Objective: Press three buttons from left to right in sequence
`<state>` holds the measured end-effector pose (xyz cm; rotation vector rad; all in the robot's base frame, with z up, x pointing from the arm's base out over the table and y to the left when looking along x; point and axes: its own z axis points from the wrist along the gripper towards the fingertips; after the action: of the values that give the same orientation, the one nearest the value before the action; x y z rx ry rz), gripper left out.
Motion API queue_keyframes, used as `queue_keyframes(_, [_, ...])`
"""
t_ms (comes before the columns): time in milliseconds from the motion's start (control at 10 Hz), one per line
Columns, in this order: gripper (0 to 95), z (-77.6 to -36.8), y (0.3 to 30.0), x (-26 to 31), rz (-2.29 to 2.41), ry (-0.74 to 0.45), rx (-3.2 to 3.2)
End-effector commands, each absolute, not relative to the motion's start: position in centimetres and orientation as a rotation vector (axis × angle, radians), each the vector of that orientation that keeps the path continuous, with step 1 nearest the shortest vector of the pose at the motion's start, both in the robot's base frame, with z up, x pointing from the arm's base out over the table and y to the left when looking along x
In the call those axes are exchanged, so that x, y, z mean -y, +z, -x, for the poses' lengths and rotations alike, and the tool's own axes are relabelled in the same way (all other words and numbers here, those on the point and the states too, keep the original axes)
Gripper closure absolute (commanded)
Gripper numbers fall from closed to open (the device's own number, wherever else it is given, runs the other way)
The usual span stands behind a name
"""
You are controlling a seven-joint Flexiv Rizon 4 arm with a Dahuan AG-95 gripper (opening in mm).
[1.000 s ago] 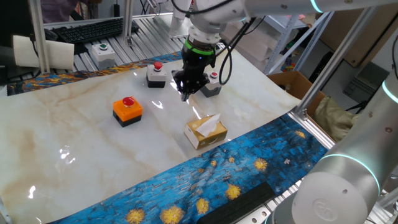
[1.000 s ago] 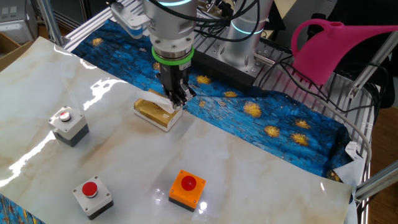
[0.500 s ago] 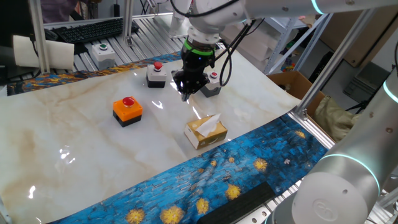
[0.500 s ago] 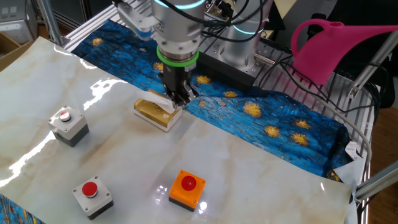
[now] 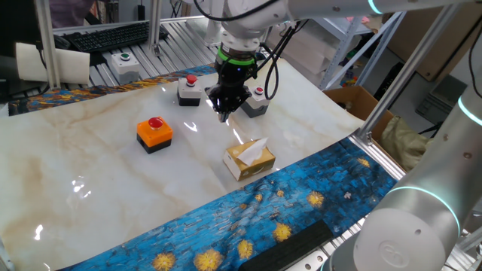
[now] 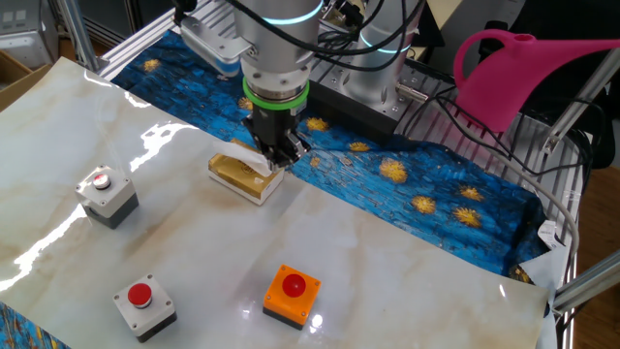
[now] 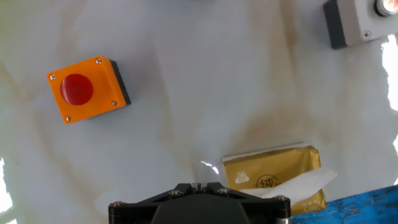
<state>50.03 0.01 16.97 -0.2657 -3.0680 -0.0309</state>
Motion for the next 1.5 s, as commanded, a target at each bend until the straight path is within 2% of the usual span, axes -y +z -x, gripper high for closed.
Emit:
queue_keyframes(100, [95.0,-50.0,17.0,0.0,0.189,-0.038,3.069])
queue_keyframes(800, [95.0,-50.0,17.0,0.0,-0.015,-0.043,3.066])
queue_keyframes(1500, [95.0,-50.0,17.0,0.0,0.047,-0.044,3.074])
